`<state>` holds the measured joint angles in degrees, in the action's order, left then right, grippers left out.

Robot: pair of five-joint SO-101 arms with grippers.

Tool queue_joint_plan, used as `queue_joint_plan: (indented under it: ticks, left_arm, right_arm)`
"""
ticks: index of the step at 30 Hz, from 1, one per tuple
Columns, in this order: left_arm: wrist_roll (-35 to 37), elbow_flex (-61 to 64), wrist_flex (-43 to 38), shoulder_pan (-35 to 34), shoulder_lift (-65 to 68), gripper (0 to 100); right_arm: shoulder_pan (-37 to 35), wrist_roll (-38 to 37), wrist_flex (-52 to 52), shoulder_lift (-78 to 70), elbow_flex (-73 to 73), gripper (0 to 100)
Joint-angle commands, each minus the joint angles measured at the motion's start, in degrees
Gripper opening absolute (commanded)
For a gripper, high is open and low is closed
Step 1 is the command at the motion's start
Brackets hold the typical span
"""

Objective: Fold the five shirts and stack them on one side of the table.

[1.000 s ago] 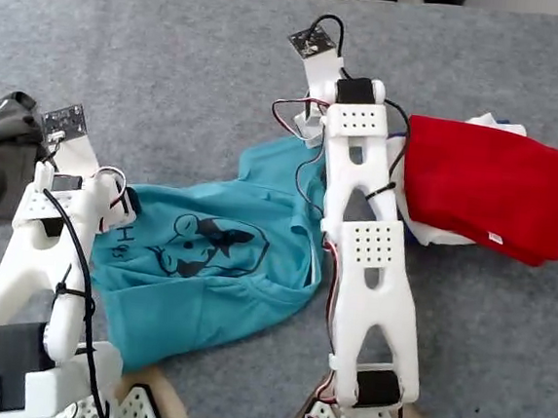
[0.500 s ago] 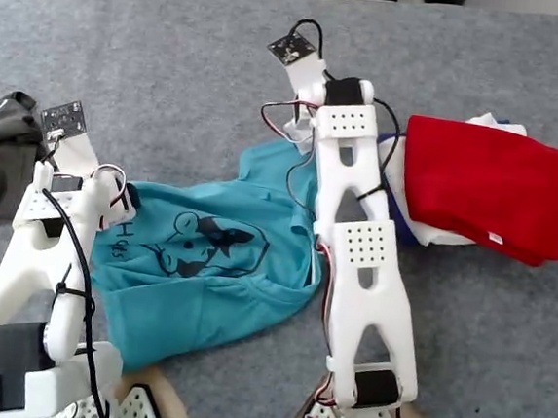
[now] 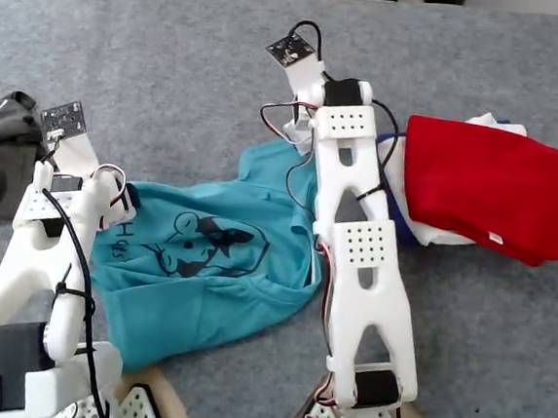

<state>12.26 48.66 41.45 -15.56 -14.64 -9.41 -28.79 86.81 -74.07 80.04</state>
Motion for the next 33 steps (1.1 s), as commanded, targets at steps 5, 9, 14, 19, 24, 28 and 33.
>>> queue_joint_plan:
  ticks: [5,9,14,19,24,28,33]
  left_arm:
    - [2.2,-0.1,-1.1,-0.7,-0.2,21]
    - [2.3,0.9,-3.9,-0.7,-0.2,21]
    - [2.3,1.5,-4.6,-0.9,-0.2,21]
    - [2.2,1.5,-4.6,-1.0,-0.2,21]
    - [2.3,1.5,-4.6,-1.2,-0.2,21]
    - [1.9,0.8,-2.3,-1.3,-0.6,21]
    - [2.3,-2.7,2.3,-1.3,-0.8,21]
  right_arm:
    - [-0.5,-0.4,-0.8,1.1,0.0,9.6]
    - [-0.5,-0.5,-1.0,1.1,0.0,7.5]
    - [-0.4,-0.2,-1.0,1.1,0.0,7.0]
    - [-0.4,-0.1,-1.9,1.0,0.0,3.6]
    - [-0.4,-0.1,-3.6,0.7,0.0,1.5]
    - [-0.4,-0.5,-2.1,0.9,0.0,1.4]
    - [0.4,-0.5,1.6,3.1,6.4,1.4]
